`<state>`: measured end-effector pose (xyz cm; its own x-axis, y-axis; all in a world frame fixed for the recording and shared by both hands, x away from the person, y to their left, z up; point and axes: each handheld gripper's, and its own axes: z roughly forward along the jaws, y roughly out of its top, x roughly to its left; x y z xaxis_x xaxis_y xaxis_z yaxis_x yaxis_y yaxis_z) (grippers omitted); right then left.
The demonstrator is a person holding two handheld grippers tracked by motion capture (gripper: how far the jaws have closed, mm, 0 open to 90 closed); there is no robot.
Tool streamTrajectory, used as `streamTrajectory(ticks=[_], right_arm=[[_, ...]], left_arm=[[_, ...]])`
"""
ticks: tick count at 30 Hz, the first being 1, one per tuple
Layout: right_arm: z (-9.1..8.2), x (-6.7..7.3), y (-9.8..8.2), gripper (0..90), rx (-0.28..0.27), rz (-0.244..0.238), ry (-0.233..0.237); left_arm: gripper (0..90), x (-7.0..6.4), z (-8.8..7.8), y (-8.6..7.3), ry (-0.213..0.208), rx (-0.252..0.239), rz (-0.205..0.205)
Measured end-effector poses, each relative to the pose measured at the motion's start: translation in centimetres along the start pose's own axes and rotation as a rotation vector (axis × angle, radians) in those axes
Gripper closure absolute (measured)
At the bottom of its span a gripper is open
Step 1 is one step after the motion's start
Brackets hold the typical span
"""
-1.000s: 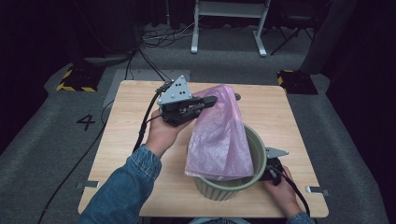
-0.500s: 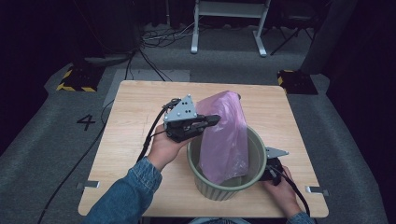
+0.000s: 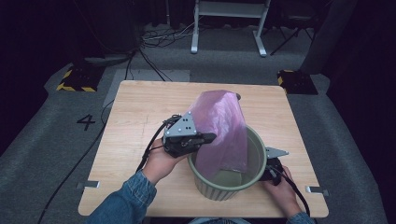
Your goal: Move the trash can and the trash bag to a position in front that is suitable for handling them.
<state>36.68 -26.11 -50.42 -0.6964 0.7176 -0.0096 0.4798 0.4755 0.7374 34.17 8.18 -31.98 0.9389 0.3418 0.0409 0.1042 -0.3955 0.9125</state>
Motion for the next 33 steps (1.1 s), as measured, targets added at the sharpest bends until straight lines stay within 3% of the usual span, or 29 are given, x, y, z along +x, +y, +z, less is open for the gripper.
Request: streamTrajectory(ticks=[3, 6, 8, 12, 17, 18, 20, 25, 31, 33], right_arm=[[0.0, 0.0, 0.0, 16.7, 0.0, 0.0, 0.0], [0.0, 0.0, 0.0, 16.7, 0.0, 0.0, 0.0], [0.0, 0.0, 0.0, 16.7, 0.0, 0.0, 0.0], [0.0, 0.0, 0.0, 16.2, 0.001, 0.001, -0.002], [0.0, 0.0, 0.0, 16.2, 0.001, 0.002, -0.002], [0.0, 0.0, 0.0, 16.2, 0.0, 0.002, -0.002], [0.0, 0.0, 0.0, 16.5, 0.0, 0.002, -0.003], [0.0, 0.0, 0.0, 17.0, -0.001, 0.004, -0.004], [-0.1, 0.0, 0.0, 20.3, -0.006, 0.008, -0.008], [-0.1, 0.0, 0.0, 22.0, -0.008, 0.008, -0.007]], left_arm=[[89.2, -0.5, 0.0, -0.2, -0.012, 0.016, 0.005], [89.0, -1.2, -0.1, -0.8, -0.06, 0.024, 0.009], [89.0, -1.3, -0.3, -1.2, -0.095, 0.008, -0.015], [89.0, -1.1, -0.2, -2.2, -0.113, 0.014, -0.044], [88.7, -1.0, 0.1, -2.8, -0.14, 0.031, -0.051], [88.4, -1.2, 0.4, -2.9, -0.173, 0.038, -0.05], [88.0, -1.3, 0.3, -3.0, -0.194, 0.038, -0.04], [84.2, -1.5, 0.4, -3.3, -0.192, 0.066, -0.034], [79.4, -1.5, 0.2, -3.8, -0.176, 0.052, -0.054], [72.2, -1.5, 0.1, -3.8, -0.165, 0.046, -0.066]])
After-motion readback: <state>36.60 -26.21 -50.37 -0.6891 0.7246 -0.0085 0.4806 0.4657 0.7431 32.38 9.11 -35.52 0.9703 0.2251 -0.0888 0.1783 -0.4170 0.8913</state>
